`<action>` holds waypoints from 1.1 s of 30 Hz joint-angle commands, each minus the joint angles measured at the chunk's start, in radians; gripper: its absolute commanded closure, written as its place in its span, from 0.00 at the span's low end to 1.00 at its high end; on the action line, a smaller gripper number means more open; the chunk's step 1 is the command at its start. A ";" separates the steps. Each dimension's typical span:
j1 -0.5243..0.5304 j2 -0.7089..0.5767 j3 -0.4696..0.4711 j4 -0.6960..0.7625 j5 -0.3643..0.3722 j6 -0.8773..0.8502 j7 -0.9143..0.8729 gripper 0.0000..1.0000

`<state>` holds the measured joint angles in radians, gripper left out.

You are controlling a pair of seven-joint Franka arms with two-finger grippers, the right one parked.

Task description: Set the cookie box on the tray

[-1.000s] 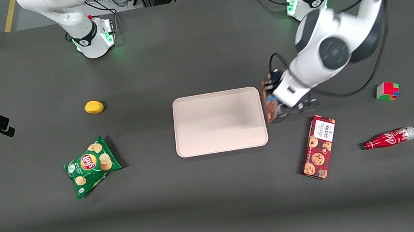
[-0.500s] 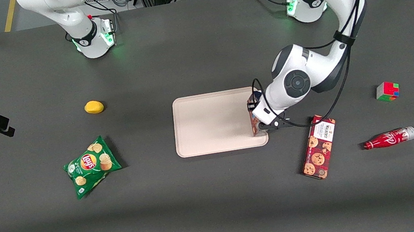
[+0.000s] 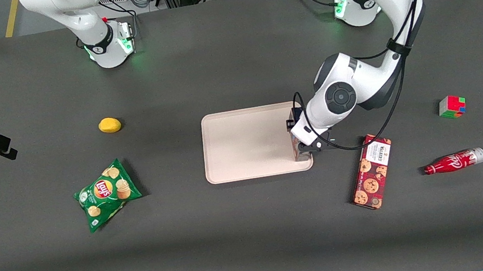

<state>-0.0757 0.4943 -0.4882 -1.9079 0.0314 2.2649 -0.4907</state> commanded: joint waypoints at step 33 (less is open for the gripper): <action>0.024 -0.770 0.487 -0.057 -0.018 -0.693 0.537 0.00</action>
<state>-0.0395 -0.1522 0.0039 -1.7027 0.0212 1.3985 0.0338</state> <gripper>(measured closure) 0.000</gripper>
